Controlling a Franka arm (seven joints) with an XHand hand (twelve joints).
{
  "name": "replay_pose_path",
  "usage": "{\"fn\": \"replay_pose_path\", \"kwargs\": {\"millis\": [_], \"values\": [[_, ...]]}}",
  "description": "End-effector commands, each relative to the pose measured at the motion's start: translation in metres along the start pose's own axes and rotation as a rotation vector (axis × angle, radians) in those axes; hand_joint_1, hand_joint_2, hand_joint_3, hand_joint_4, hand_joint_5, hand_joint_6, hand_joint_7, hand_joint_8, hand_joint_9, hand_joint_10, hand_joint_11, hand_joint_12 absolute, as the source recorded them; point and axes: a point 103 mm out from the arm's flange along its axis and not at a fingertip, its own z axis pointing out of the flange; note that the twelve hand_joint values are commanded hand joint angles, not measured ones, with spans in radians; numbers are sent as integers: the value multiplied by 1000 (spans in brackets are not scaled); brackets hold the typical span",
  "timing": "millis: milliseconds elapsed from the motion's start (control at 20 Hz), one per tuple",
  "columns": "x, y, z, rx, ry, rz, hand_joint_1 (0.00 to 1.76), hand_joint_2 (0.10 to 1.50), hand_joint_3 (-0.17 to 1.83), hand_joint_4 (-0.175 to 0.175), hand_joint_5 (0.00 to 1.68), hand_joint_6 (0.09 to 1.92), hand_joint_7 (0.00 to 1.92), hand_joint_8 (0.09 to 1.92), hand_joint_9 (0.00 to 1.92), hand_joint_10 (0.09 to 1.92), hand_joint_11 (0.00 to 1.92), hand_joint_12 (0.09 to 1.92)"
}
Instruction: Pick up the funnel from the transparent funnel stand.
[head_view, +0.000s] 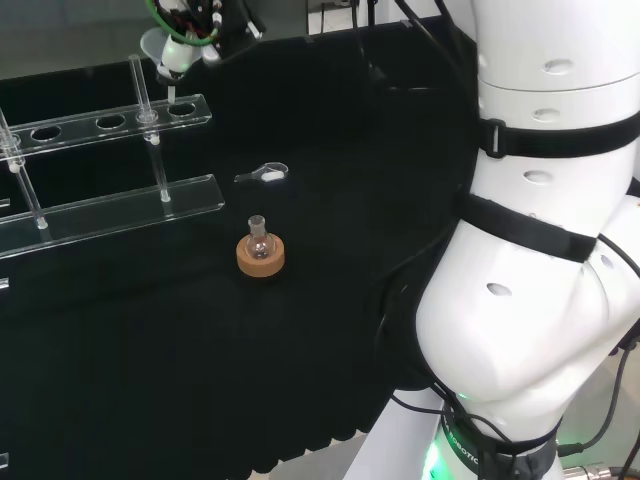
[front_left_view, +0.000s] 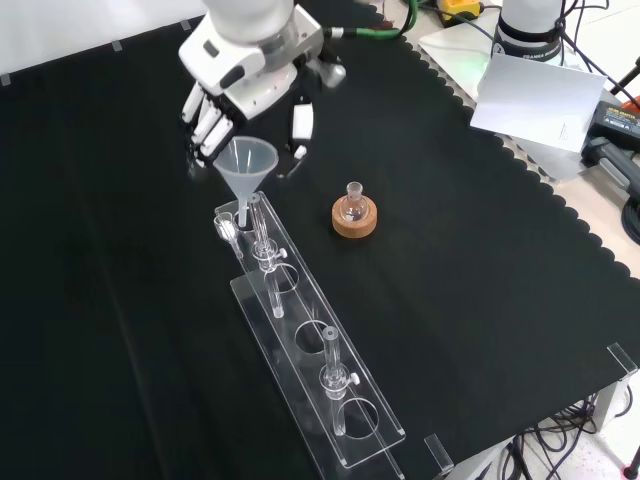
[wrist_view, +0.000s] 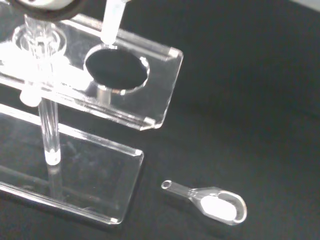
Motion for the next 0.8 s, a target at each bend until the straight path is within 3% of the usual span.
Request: {"fn": "replay_pose_path", "kwargs": {"millis": [50, 400, 800], "values": [[-9, -32, -24, 1, -56, 5, 846, 870, 604, -7, 569, 471, 703, 628, 951, 410, 656, 1242], [-15, -77, -36, -3, -84, 45, 849, 863, 622, 0, 552, 562, 719, 621, 955, 410, 664, 1233], [-9, -121, -31, 8, -106, 74, 852, 860, 625, 12, 585, 590, 724, 623, 962, 413, 670, 1232]]}}
